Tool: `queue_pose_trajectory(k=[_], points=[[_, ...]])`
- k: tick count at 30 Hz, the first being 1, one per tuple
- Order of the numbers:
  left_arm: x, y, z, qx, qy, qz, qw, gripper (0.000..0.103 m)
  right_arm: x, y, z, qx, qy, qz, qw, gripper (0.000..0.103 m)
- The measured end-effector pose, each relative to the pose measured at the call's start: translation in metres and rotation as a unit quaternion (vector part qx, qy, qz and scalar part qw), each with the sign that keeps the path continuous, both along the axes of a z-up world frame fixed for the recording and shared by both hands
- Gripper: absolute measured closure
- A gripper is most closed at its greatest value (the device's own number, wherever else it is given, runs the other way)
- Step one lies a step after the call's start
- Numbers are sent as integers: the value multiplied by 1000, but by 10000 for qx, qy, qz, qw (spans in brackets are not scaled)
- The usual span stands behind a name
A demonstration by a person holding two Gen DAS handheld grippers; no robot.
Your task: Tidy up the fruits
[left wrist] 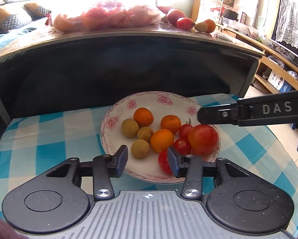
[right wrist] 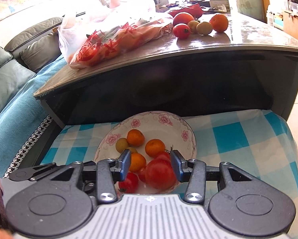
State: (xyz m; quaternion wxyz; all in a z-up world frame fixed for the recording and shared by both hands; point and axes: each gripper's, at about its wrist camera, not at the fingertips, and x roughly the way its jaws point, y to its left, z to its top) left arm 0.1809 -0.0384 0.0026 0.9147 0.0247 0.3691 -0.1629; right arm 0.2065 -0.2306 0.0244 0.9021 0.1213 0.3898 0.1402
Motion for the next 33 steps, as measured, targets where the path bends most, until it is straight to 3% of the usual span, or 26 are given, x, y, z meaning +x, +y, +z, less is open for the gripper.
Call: queue_pose_trajectory(k=[24, 33], points=[[-92, 18, 9, 526, -300, 287, 9978, 4, -129, 16, -12, -206, 539, -362, 9977, 54], [-121, 12, 15, 752, -511, 397, 9951, 1, -154, 16, -4, -113, 506, -525, 9973, 54]])
